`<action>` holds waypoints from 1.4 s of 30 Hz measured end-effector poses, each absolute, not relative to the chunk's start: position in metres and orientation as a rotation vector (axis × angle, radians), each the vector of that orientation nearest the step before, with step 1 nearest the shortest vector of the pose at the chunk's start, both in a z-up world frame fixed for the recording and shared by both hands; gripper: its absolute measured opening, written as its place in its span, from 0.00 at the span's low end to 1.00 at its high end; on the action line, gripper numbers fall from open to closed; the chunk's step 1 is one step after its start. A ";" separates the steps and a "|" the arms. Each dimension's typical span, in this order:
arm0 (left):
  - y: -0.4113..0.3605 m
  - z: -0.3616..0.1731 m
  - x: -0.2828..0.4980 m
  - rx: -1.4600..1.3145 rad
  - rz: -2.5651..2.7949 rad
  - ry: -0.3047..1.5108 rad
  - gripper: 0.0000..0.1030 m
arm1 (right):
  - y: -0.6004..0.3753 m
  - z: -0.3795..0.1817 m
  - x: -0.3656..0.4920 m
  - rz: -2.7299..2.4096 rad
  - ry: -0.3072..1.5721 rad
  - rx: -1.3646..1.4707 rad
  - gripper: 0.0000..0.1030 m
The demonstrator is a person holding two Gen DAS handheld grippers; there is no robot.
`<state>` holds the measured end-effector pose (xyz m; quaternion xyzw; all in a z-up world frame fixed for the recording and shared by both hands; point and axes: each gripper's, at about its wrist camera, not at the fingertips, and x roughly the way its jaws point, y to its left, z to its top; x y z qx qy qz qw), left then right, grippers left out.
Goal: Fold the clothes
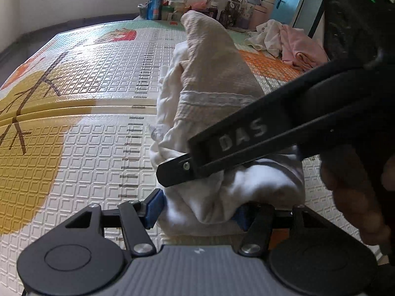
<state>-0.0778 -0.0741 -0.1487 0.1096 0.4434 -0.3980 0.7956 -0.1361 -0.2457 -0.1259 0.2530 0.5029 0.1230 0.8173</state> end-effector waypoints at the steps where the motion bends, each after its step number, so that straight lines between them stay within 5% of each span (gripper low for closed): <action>1: -0.072 -0.148 -0.078 0.231 -0.856 0.956 0.59 | -0.246 -0.126 -0.136 0.260 1.076 0.536 0.10; 20: -0.034 -0.103 -0.086 0.116 -0.808 0.906 0.61 | -0.219 -0.136 -0.056 0.232 1.345 0.536 0.10; 32: -0.058 -0.120 -0.075 0.138 -0.738 0.979 0.62 | -0.199 -0.136 -0.031 0.223 1.461 0.433 0.11; 42: -0.056 -0.136 -0.068 0.178 -0.683 1.061 0.70 | -0.199 -0.126 -0.034 0.251 1.436 0.439 0.22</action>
